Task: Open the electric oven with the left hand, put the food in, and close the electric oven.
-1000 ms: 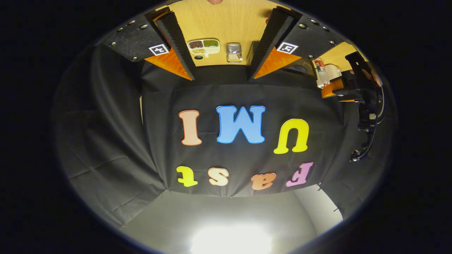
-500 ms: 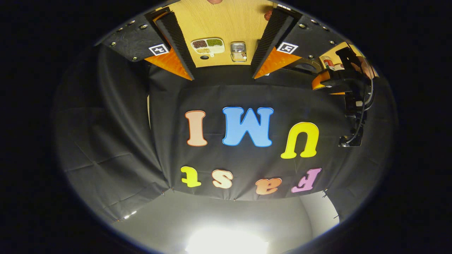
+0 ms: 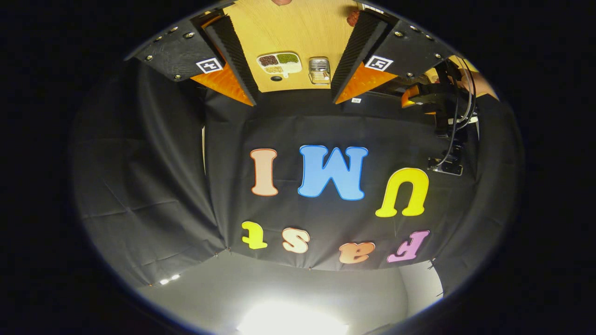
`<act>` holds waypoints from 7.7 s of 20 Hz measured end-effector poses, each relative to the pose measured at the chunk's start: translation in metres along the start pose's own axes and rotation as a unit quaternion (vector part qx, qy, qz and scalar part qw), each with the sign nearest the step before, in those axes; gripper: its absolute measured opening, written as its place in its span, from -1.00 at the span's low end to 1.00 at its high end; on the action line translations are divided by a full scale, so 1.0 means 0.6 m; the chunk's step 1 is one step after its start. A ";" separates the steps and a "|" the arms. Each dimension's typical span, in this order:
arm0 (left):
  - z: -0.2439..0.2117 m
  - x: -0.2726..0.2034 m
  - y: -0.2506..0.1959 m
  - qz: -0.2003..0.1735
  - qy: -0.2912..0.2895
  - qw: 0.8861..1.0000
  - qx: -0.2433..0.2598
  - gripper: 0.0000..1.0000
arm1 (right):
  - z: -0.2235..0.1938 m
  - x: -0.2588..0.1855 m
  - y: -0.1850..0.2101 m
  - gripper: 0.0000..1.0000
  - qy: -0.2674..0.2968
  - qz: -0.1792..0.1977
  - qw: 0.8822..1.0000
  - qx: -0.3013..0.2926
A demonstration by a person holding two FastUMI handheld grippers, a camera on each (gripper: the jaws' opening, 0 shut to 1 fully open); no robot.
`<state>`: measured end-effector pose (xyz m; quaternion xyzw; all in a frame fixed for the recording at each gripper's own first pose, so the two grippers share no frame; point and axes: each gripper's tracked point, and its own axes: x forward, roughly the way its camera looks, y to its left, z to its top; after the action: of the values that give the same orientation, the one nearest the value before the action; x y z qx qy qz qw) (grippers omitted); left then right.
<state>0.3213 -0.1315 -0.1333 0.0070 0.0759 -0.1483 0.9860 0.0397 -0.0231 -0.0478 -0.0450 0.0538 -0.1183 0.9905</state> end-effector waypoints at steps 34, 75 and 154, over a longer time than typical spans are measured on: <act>-0.111 -0.057 -0.020 0.024 0.052 0.998 -0.004 0.91 | 0.004 -0.043 -0.029 0.90 0.003 0.017 1.000 -0.003; -0.218 -0.223 -0.050 0.033 0.120 0.992 -0.025 0.95 | -0.041 -0.052 0.020 0.92 0.045 0.103 0.993 0.020; 0.118 -0.493 0.176 0.156 -0.077 0.984 -0.040 0.94 | -0.408 -0.057 0.288 -0.91 0.476 0.242 0.787 0.309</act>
<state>0.0831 0.0531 -0.0191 -0.0326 0.0035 0.0107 0.9994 0.0179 0.1337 -0.3044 0.3403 0.4885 0.1083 0.7962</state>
